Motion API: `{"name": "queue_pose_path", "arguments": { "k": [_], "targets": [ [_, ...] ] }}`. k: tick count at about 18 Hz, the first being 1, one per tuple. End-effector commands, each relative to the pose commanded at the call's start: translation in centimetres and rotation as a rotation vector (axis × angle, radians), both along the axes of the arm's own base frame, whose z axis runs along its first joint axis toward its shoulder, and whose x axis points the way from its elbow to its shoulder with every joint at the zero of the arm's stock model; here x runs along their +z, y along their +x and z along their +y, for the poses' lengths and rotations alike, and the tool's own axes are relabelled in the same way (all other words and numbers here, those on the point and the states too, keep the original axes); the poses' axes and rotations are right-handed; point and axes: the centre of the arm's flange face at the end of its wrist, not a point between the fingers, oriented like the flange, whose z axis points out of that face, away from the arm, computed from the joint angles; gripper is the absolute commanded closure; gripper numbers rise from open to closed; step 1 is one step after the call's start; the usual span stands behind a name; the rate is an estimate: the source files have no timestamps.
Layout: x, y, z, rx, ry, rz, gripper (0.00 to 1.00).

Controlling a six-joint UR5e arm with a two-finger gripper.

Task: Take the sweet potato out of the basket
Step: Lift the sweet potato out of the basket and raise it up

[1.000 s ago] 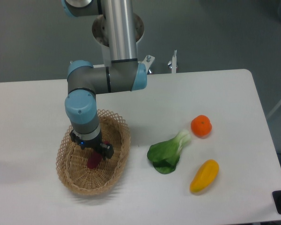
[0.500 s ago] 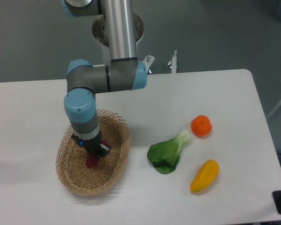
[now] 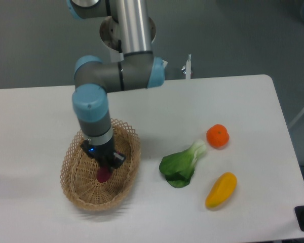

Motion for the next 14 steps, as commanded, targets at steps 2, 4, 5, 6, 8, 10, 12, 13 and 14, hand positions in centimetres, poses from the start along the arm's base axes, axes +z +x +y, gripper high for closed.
{"name": "queue_pose_path", "arguments": {
  "k": [2, 4, 5, 6, 8, 10, 12, 13, 14],
  "targets": [
    [1.3, -3.5, -2.0, -0.006, 0.003, 0.030, 0.73],
    [2.3, -7.5, -5.0, 0.005, -0.003, 0.049, 0.73],
    [2.9, -8.9, -6.4, -0.012, -0.012, 0.059, 0.73],
    [3.4, -10.5, -7.7, -0.027, -0.026, 0.066, 0.73],
    [4.2, -13.9, -11.0, -0.041, -0.047, 0.056, 0.73],
    [4.7, -16.1, -13.2, -0.063, -0.052, 0.032, 0.73],
    [5.8, -17.5, -15.6, -0.064, -0.048, 0.039, 0.73],
    [6.2, -18.0, -16.5, -0.066, -0.046, 0.045, 0.73],
    [6.8, -18.4, -17.5, -0.065, -0.045, 0.044, 0.73]
  ]
}}
